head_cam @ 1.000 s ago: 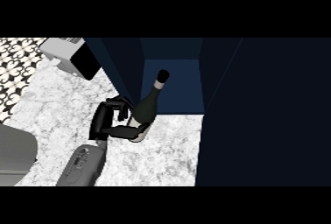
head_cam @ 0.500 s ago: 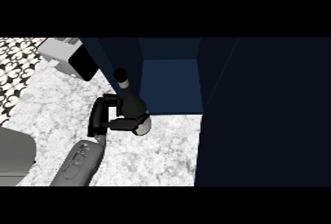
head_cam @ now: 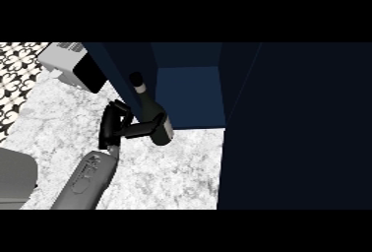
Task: Pick up the wine, place it into the cabinet and close the cabinet
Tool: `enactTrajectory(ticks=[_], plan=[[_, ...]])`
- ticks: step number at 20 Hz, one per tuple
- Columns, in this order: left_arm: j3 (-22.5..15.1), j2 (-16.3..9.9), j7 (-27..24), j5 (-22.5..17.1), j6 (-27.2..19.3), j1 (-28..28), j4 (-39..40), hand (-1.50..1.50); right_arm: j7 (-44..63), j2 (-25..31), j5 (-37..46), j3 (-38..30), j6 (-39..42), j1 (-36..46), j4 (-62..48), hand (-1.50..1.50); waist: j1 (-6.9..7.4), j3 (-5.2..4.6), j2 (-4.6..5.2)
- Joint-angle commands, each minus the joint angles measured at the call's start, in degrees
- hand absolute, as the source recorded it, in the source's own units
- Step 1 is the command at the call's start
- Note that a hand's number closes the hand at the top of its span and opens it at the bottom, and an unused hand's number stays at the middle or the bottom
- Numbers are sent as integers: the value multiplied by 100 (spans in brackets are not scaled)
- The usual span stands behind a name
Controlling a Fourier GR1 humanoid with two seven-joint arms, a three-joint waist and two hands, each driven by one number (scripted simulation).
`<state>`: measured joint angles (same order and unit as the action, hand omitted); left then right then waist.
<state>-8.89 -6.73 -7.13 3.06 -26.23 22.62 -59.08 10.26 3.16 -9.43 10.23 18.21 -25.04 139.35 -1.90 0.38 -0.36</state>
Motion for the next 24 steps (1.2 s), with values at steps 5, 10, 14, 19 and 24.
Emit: enactTrajectory(ticks=[5, 10, 14, 19, 24], plan=[[-605, 636, 615, 613, -294, 1161, 814, 150, 31, 2, -391, 80, 108, -129, 312, -150, -394, -34, 101], [-585, 635, 510, 743, -565, 1080, 1026, 150, 56, 2, -452, 7, 112, 40, 221, -150, -381, -42, 143], [-499, 500, 666, 793, -541, 1107, 1144, 150, -21, -3, -559, -15, 190, 7, 143, -150, -450, -37, 163], [-257, 551, 712, 729, -828, 1077, 1217, 150, -43, 1, -539, 69, 256, -50, 222, -150, -504, -45, 171], [-241, 587, 586, 710, -949, 1057, 1120, 150, 93, -36, -505, 144, 205, -14, 216, -150, -555, -52, 188]])
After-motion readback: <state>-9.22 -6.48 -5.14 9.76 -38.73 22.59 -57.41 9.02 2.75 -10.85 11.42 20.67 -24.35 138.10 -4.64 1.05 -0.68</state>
